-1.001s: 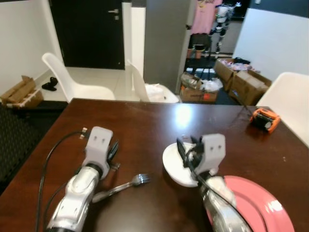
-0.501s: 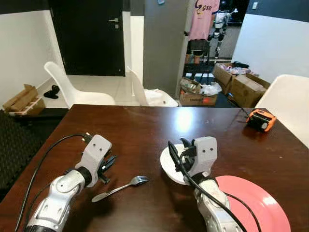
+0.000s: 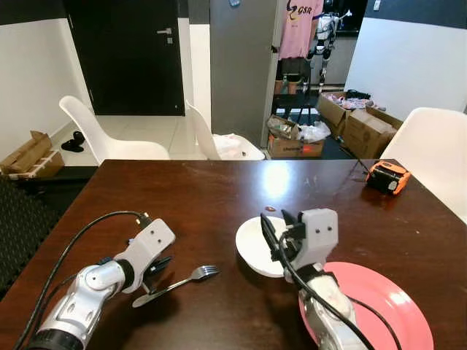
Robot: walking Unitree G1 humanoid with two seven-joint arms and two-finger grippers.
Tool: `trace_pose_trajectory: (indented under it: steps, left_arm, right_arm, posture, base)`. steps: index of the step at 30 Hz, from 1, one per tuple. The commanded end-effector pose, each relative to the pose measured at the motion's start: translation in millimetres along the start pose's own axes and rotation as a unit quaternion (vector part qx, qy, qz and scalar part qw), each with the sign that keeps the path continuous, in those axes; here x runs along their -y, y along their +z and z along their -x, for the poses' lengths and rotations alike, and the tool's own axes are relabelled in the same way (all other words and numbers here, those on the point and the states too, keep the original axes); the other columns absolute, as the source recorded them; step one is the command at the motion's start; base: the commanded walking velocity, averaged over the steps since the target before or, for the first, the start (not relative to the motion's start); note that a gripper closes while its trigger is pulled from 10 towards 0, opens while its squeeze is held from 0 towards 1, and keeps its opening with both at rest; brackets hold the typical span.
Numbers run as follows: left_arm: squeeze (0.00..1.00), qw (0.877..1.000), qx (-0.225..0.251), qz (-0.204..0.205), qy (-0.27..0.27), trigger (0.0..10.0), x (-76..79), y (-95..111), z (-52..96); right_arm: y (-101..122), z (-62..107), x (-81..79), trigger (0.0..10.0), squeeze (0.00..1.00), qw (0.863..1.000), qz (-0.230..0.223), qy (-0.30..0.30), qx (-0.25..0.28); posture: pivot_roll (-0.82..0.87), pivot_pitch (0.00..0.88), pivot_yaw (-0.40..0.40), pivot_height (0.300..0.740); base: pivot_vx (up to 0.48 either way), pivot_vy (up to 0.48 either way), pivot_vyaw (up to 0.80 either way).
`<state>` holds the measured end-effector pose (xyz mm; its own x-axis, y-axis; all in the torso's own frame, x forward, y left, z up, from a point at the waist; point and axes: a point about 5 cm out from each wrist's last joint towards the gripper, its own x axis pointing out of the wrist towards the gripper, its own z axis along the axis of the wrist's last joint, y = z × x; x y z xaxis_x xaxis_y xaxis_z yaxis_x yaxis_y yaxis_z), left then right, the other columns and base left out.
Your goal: Setting the table
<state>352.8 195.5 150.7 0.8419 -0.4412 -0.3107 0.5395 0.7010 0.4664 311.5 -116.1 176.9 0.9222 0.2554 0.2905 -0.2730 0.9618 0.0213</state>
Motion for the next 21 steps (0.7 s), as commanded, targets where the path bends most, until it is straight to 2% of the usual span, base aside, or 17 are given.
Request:
trace_pose_trajectory:
  steps: [1,5,7,8,9,10,11,17,20,21]
  left_arm:
    - [0.0,1.0,-0.017,-0.01,-0.01,10.0,-1.9,-6,-3.9]
    - [0.0,1.0,-0.023,-0.011,-0.013,10.0,-2.5,-6,-8.2]
    - [0.0,0.999,-0.038,-0.017,-0.028,10.0,-3.1,-8,-11.8]
    - [0.08,0.998,-0.043,-0.02,-0.034,10.0,-3.5,-9,-13.0]
    - [0.62,0.998,-0.045,-0.017,-0.035,10.0,-5.1,-9,-13.6]
    - [0.62,0.998,-0.045,-0.017,-0.035,10.0,-5.1,-9,-13.6]
    - [1.0,0.998,-0.042,-0.01,-0.036,10.0,-6.7,-8,-13.5]
    - [1.0,0.999,-0.032,-0.003,-0.034,10.0,-13.0,-6,-10.1]
    - [1.0,0.999,-0.029,0.004,-0.032,10.0,-17.2,-8,-6.7]
    - [0.0,0.999,-0.026,0.015,-0.037,10.0,-19.5,-8,-4.1]
  right_arm:
    - [-24,15.6,6.5,10.0,0.0,0.998,-0.011,-0.033,-0.054]
    - [-35,21.9,12.3,10.0,0.0,0.995,-0.007,-0.061,-0.075]
    - [-40,22.8,21.6,10.0,0.0,0.991,0.014,-0.1,-0.088]
    - [-40,22.4,26.1,10.0,0.0,0.989,0.021,-0.116,-0.088]
    - [-38,20.3,28.9,10.0,0.0,0.989,0.034,-0.119,-0.082]
    - [-38,20.3,28.9,10.0,0.0,0.989,0.034,-0.119,-0.082]
    - [-34,17.5,30.0,10.0,0.0,0.99,0.047,-0.113,-0.072]
    - [-19,7.8,27.4,10.0,0.0,0.994,0.065,-0.081,-0.039]
    - [-11,3.8,19.5,10.0,0.0,0.996,0.076,-0.047,-0.022]
    - [-9,1.0,11.9,10.0,0.0,0.997,0.079,-0.021,-0.017]
  posture:
    - [0.01,0.114,0.082,0.74]
    - [0.01,0.12,0.086,0.74]
    - [0.01,0.132,0.091,0.74]
    - [0.01,0.134,0.092,0.74]
    - [0.0,0.145,0.1,0.74]
    - [0.0,0.145,0.1,0.74]
    - [0.0,0.149,0.101,0.74]
    - [0.0,0.181,0.094,0.74]
    - [0.01,0.2,0.087,0.74]
    - [0.01,0.208,0.083,0.74]
  base:
    - [0.0,0.0,0.0]
    - [0.0,0.0,0.0]
    - [0.0,0.0,0.0]
    - [0.0,0.0,0.0]
    - [0.0,0.0,0.0]
    - [0.0,0.0,0.0]
    - [0.0,0.0,0.0]
    - [0.0,0.0,0.0]
    - [0.0,0.0,0.0]
    - [0.0,0.0,0.0]
